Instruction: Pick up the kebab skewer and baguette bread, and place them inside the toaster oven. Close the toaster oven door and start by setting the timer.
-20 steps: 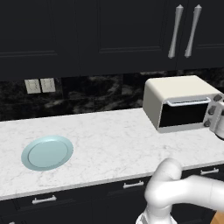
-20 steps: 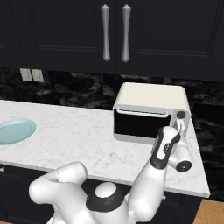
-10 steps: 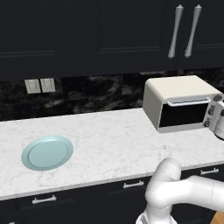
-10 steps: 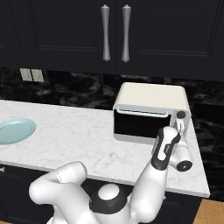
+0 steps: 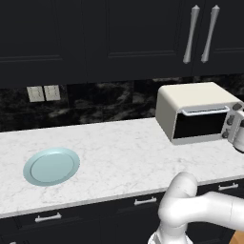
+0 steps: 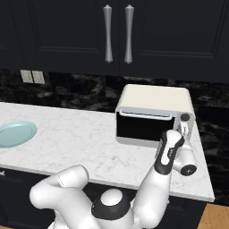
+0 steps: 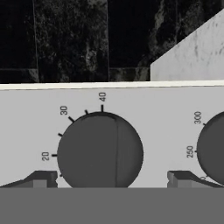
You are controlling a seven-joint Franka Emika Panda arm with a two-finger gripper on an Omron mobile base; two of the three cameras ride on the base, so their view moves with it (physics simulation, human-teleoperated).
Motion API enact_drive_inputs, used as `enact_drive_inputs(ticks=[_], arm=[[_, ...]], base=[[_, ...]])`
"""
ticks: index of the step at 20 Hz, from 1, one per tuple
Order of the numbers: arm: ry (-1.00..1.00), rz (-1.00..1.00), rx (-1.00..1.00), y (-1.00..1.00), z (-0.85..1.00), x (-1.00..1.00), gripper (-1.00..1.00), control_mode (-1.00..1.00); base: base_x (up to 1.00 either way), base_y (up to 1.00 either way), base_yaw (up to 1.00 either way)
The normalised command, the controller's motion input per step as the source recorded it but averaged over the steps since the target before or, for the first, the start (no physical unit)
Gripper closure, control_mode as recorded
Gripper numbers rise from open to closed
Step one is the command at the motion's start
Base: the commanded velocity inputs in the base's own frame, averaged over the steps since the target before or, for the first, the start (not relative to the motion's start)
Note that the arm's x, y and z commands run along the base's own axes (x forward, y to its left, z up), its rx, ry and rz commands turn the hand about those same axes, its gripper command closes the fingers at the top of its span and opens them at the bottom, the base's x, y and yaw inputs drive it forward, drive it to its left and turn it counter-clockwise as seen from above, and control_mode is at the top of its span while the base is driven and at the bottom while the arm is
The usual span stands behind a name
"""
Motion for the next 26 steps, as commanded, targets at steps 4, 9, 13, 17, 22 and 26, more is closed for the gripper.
enact_drive_inputs(ticks=[4, 9, 13, 17, 22, 26], arm=[[0.0, 0.0, 0.0, 0.0, 0.0, 0.0, -1.0, -1.0], [0.0, -0.02, 0.0, 0.0, 0.01, 0.0, -1.0, -1.0], [0.0, -0.05, 0.0, 0.0, 0.05, 0.0, -1.0, -1.0], [0.0, -0.05, 0.0, 0.0, 0.0, 0.01, -1.0, -1.0], [0.0, -0.03, 0.0, 0.0, 0.0, -0.07, -1.0, -1.0], [0.0, -0.01, 0.01, 0.0, 0.01, -0.01, -1.0, -1.0]], base=[[0.0, 0.0, 0.0], [0.0, 0.0, 0.0], [0.0, 0.0, 0.0], [0.0, 0.0, 0.0], [0.0, 0.0, 0.0], [0.0, 0.0, 0.0]])
